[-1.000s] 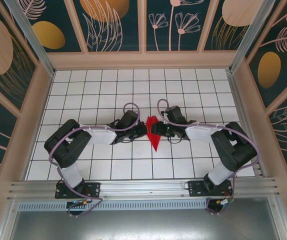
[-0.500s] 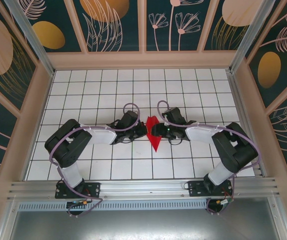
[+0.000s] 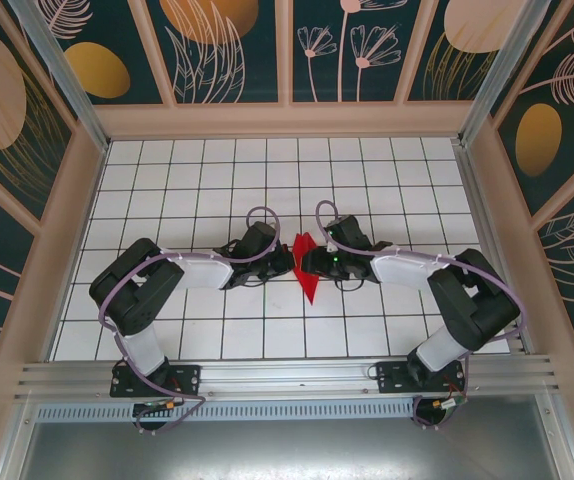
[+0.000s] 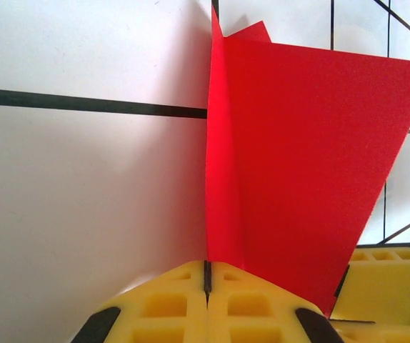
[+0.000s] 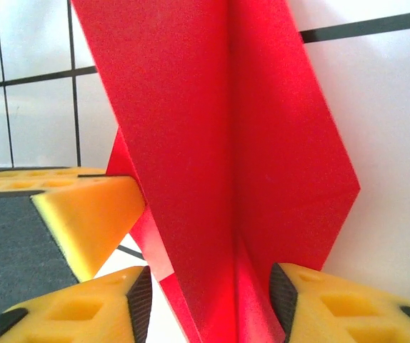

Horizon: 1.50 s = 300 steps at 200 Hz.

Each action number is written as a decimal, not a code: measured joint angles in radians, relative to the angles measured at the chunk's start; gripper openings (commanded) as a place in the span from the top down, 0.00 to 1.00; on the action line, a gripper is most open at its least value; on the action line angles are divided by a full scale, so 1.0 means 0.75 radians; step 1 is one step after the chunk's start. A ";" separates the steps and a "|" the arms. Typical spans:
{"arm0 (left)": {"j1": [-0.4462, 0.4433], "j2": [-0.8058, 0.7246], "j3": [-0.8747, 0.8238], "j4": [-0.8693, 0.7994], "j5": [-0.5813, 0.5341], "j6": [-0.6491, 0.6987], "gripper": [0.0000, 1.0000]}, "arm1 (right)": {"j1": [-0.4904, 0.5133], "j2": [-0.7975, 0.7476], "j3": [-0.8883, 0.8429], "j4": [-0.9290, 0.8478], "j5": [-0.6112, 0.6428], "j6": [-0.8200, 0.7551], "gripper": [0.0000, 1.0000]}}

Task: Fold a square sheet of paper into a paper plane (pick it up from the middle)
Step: Move a paper plane to the center of the table.

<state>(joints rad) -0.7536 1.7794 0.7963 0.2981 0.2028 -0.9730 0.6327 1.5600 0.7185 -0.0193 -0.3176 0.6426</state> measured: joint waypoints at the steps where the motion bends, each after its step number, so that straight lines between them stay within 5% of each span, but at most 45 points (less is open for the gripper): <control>1: 0.000 0.000 0.000 0.001 0.000 0.000 1.00 | 0.001 0.000 0.000 0.000 0.001 0.002 0.56; 31: 0.000 0.000 0.000 0.015 0.005 -0.001 1.00 | 0.033 0.001 0.000 -0.010 0.003 0.023 0.65; 123: 0.001 0.000 0.000 0.017 0.030 -0.001 1.00 | 0.085 0.071 0.050 -0.069 0.084 0.029 0.59; 247: 0.001 0.000 0.000 0.017 0.032 -0.001 1.00 | 0.112 0.122 0.155 -0.196 0.258 0.030 0.90; 300: 0.007 -0.046 0.001 -0.052 -0.010 -0.005 0.65 | 0.119 0.133 0.197 -0.244 0.294 0.027 0.98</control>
<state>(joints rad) -0.7483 1.7447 0.7967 0.2588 0.1955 -0.9764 0.7219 1.6596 0.8665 -0.2020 -0.0967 0.6632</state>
